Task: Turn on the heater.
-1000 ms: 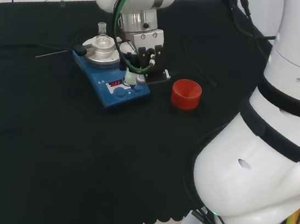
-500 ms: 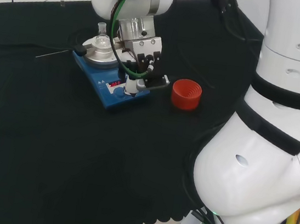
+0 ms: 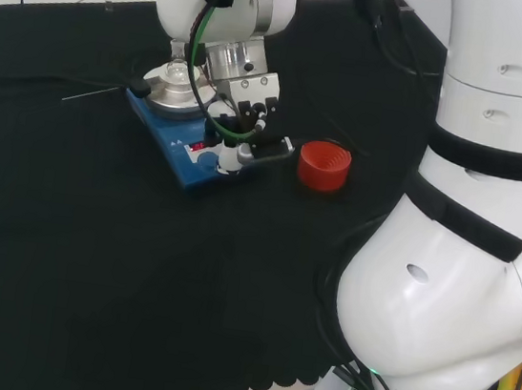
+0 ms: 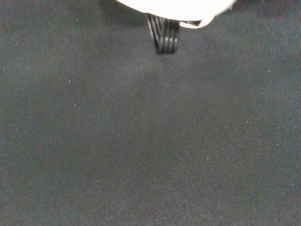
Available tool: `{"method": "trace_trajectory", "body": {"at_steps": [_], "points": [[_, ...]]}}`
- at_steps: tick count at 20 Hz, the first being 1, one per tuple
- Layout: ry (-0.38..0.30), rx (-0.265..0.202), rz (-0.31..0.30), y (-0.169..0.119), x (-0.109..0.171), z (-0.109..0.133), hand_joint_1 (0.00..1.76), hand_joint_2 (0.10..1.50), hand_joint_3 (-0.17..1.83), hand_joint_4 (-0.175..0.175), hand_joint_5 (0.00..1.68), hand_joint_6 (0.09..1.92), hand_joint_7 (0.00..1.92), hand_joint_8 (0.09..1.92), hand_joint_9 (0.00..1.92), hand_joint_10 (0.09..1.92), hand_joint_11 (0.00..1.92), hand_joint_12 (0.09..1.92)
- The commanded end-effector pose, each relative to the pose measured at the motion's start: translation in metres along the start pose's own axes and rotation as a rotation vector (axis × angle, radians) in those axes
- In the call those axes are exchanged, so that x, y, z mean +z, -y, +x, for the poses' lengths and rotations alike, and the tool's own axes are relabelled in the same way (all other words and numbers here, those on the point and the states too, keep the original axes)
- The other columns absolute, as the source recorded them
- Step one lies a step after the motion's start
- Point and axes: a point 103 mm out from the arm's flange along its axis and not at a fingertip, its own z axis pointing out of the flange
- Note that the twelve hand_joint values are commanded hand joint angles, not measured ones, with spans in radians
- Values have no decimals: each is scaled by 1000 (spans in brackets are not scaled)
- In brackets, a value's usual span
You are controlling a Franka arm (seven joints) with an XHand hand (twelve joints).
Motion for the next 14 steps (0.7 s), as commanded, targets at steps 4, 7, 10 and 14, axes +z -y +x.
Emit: {"method": "trace_trajectory", "body": {"at_steps": [4, 7, 10, 14], "points": [[-4, 1, 18, -3, 6, -4, 1424, 703, 1030, -44, 263, 749, 1611, 1607, 1691, 1564, 1234, 1357], [-3, 3, 21, -4, 8, -4, 1424, 702, 1031, -44, 264, 742, 1611, 1607, 1691, 1565, 1234, 1357], [-4, 1, 23, -5, 9, -5, 1424, 701, 1033, -43, 265, 736, 1611, 1607, 1691, 1565, 1234, 1357], [-3, -1, 20, -7, 11, -4, 1424, 701, 1035, -43, 267, 729, 1610, 1606, 1689, 1564, 1234, 1358]]}}
